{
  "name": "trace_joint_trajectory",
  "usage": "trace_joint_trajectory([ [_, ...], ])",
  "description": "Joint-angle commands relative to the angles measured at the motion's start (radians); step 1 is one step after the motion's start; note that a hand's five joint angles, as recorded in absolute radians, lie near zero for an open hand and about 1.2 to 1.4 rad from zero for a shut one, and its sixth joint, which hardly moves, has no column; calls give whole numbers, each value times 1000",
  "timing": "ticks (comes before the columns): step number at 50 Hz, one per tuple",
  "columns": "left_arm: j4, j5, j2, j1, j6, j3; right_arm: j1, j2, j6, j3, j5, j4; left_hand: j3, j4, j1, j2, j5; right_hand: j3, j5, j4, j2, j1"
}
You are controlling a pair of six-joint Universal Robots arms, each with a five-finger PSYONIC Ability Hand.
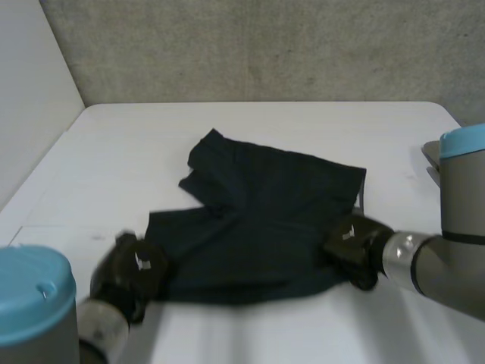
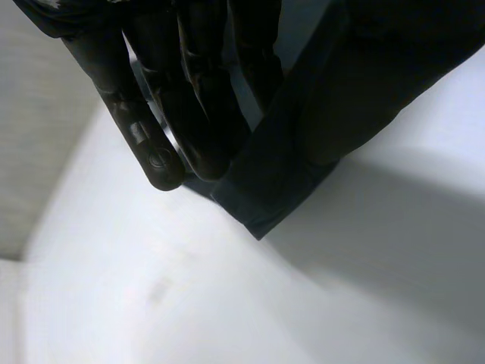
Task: Fold the laundry.
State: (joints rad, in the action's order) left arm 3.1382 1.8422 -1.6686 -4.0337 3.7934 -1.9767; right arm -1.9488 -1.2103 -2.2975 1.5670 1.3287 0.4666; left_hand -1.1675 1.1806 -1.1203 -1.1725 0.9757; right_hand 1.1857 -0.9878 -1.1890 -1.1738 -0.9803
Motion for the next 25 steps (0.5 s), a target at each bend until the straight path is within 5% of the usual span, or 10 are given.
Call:
trace_joint_trajectory([
  [1,-38,0,-2,49,-26,19,1,-43,70,94,-13,8,219,-233,172,224,-202,211,-234,-207,-222,-416],
  [3,44,8,0,9,-34,32,1,-44,69,125,-16,-43,310,-324,263,315,-293,211,-234,-207,-222,-416],
  [6,133,3,6,-78,-28,39,1,-48,60,163,-14,-113,959,-973,912,964,-942,211,-234,-207,-222,-416],
  [7,149,0,6,-100,-27,42,1,-48,55,171,-14,-126,974,-988,927,979,-957,211,-234,-207,-222,-416],
  [12,203,-79,-8,-178,-34,91,1,-49,35,212,-19,-178,936,-950,889,942,-919,211,-234,-207,-222,-416],
  [21,227,-487,-224,-349,-156,269,1,-49,33,239,-28,-217,625,-639,578,631,-608,211,-234,-207,-222,-416],
  [25,221,-581,-353,-369,-266,392,1,-48,32,240,-28,-229,508,-521,461,513,-491,211,-234,-207,-222,-416],
])
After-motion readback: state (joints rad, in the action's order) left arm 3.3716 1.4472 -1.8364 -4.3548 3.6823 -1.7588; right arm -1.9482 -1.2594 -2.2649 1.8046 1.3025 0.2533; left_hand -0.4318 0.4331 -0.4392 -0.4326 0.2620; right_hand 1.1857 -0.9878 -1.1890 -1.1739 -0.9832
